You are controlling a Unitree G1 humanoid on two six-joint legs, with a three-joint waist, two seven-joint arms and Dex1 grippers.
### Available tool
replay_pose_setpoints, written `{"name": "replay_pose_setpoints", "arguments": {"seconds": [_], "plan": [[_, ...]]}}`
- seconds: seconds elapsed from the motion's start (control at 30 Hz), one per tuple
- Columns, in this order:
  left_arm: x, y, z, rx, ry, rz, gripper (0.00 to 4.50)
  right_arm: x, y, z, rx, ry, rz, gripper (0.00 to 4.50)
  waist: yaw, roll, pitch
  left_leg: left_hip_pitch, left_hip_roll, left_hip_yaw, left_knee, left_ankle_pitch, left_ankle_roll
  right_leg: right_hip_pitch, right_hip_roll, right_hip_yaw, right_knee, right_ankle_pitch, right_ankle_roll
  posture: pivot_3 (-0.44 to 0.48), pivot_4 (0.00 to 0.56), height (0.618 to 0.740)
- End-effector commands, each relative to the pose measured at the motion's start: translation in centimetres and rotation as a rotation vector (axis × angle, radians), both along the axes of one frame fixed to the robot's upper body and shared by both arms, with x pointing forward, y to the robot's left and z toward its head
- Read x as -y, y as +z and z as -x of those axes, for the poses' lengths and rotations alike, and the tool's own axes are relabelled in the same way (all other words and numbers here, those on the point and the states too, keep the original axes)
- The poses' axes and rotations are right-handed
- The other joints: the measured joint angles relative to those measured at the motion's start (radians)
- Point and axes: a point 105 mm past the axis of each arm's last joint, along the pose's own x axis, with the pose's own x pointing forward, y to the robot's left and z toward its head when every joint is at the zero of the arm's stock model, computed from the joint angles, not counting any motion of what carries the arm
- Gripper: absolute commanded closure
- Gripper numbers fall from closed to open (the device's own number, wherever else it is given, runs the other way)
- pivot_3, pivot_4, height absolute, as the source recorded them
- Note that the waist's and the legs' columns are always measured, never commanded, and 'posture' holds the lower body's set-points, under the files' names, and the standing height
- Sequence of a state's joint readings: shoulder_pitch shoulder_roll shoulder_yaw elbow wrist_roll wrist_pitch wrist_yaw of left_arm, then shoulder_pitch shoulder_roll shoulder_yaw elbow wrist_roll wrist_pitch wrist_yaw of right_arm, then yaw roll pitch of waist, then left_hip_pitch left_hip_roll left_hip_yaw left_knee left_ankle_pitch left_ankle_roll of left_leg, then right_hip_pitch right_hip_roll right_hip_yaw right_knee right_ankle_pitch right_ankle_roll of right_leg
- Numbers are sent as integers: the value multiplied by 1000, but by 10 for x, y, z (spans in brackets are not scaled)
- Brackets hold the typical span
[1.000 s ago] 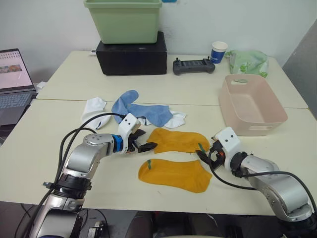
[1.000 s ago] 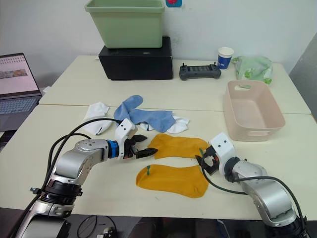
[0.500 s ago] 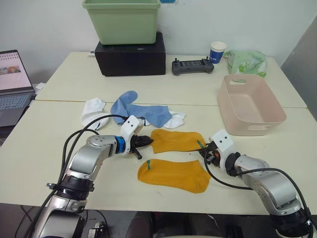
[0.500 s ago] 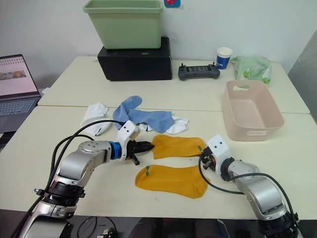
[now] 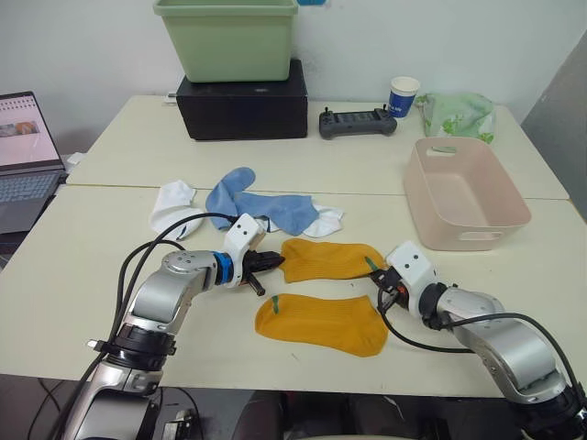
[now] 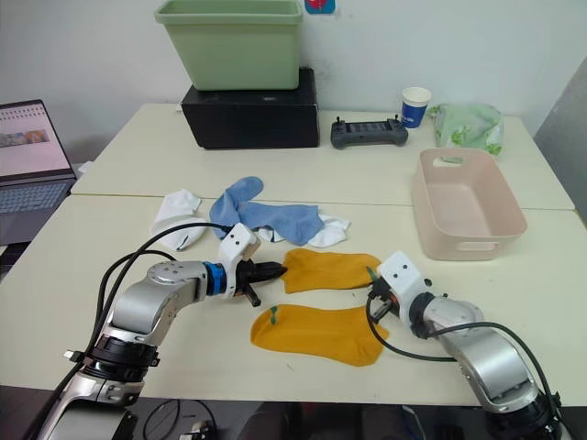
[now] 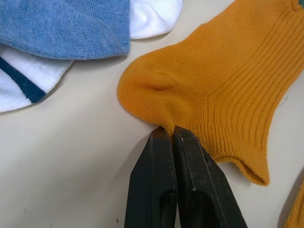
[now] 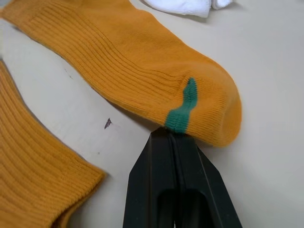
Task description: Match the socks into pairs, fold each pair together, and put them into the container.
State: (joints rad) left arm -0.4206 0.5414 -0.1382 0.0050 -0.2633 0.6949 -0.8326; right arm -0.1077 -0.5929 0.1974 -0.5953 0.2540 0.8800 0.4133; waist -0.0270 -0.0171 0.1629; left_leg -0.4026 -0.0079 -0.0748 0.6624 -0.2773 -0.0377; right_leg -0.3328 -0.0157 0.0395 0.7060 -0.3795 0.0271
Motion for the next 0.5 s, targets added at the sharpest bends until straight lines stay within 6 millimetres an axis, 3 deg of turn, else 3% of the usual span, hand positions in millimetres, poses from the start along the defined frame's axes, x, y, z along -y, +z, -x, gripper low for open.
{"name": "replay_pose_setpoints", "arguments": {"seconds": [0.03, 0.07, 0.13, 0.23, 0.3, 0.4, 0.5], "plan": [[-2, -1, 0, -5, 5, -6, 4500, 5, 12, 11, 43, 58, 35, 4462, 0, 0, 0, 0, 0, 0, 0, 0, 0, 0, 0, 0, 0, 0, 0, 0, 150, 725], [-2, -2, 1, -6, 4, -6, 4500, 9, 11, 16, 30, 69, 56, 4462, 1, 0, 0, 0, 0, 0, 0, 0, 0, 0, 0, 0, 0, 0, 0, 0, 150, 725], [-2, -2, 1, -6, 5, -5, 4500, 13, 10, 33, -39, 136, 56, 3872, 1, 0, 0, 0, 0, 0, 0, 0, 0, 0, 0, 0, 0, 0, 0, 0, 150, 725], [-1, -3, 2, -8, 2, -5, 4500, 8, 29, 38, -12, 194, -19, 2819, -2, 0, 0, 0, 0, 0, 0, 0, 0, 0, 0, 0, 0, 0, 0, 0, 150, 725], [-1, -4, 3, -10, 0, -7, 4500, 8, 37, 29, 43, 171, -31, 2107, -5, 0, 0, 1, 0, 0, 0, 0, 0, 1, 0, 0, 1, 0, 0, 0, 150, 725], [-1, -4, 2, -10, 1, -10, 4500, 13, 32, 4, 97, 83, 13, 1062, -4, 0, 0, 1, 1, 0, 0, 0, 0, 1, 1, 0, 1, 0, 0, 0, 150, 725], [-2, -4, 2, -9, 3, -11, 4500, 15, 28, -18, 120, -2, -3, 1062, -4, 0, 0, 1, 0, 0, 0, 0, 0, 0, 1, 1, 1, 0, 0, 0, 150, 725]]}}
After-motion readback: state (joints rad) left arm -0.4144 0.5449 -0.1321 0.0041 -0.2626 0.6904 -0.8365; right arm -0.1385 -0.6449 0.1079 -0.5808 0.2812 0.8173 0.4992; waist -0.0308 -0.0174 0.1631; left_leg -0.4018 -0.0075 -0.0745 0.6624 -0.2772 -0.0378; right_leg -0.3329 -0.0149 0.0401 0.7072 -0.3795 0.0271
